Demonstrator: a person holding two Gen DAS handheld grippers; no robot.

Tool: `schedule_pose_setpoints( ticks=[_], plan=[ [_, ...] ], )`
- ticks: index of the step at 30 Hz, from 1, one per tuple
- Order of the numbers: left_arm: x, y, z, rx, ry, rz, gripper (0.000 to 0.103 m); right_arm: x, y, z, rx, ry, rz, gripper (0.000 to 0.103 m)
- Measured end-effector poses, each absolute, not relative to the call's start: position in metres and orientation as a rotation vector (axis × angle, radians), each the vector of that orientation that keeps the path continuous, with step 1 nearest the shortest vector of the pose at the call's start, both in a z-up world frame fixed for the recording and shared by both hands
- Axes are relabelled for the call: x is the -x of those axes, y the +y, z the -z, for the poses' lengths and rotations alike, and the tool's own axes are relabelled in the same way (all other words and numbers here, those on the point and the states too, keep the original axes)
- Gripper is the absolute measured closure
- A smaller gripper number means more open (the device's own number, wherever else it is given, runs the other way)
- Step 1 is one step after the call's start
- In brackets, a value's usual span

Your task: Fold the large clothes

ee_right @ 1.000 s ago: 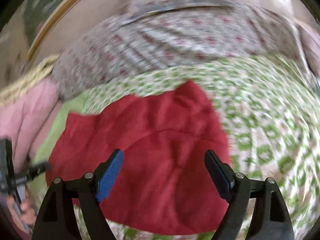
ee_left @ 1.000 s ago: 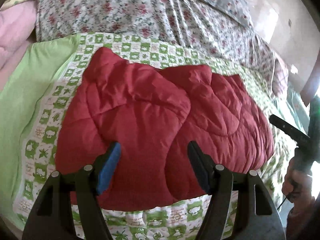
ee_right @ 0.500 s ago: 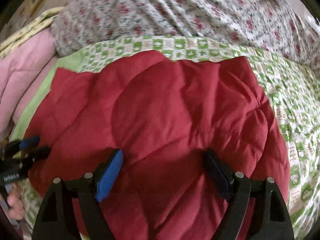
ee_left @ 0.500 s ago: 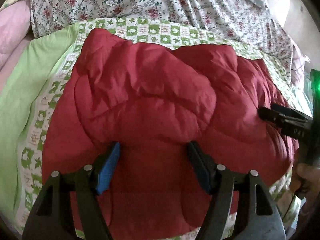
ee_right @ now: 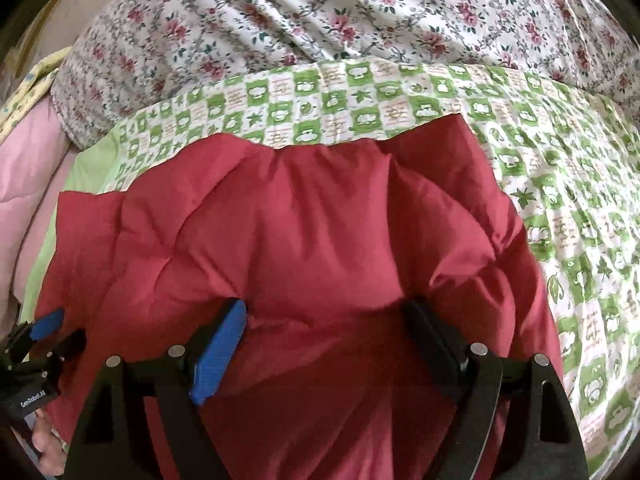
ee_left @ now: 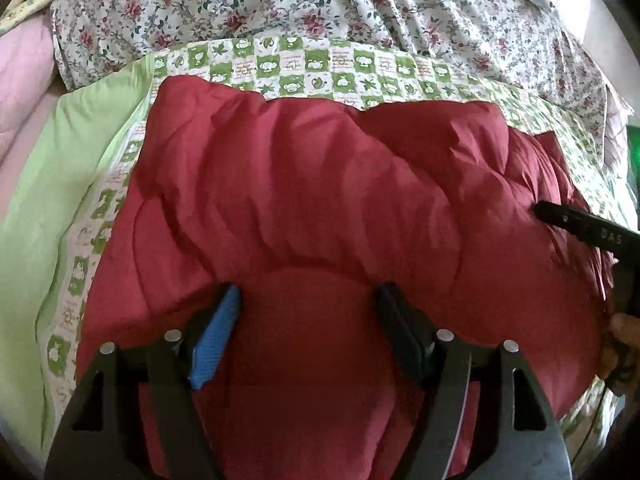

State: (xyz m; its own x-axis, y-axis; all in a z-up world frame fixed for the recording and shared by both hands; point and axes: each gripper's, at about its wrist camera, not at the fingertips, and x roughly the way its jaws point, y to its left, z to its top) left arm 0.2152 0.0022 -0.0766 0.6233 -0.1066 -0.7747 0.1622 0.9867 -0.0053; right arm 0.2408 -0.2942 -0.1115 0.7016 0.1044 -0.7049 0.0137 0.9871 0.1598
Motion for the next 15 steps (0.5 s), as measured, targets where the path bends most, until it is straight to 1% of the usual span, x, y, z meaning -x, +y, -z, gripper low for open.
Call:
schedule_pose_setpoints(
  ticks=[15],
  plan=[
    [-0.247, 0.003, 0.084, -0.024, 0.904, 0.162, 0.030, -0.251, -0.312, 0.116, -0.233, 0.770, -0.024, 0.019]
  ],
)
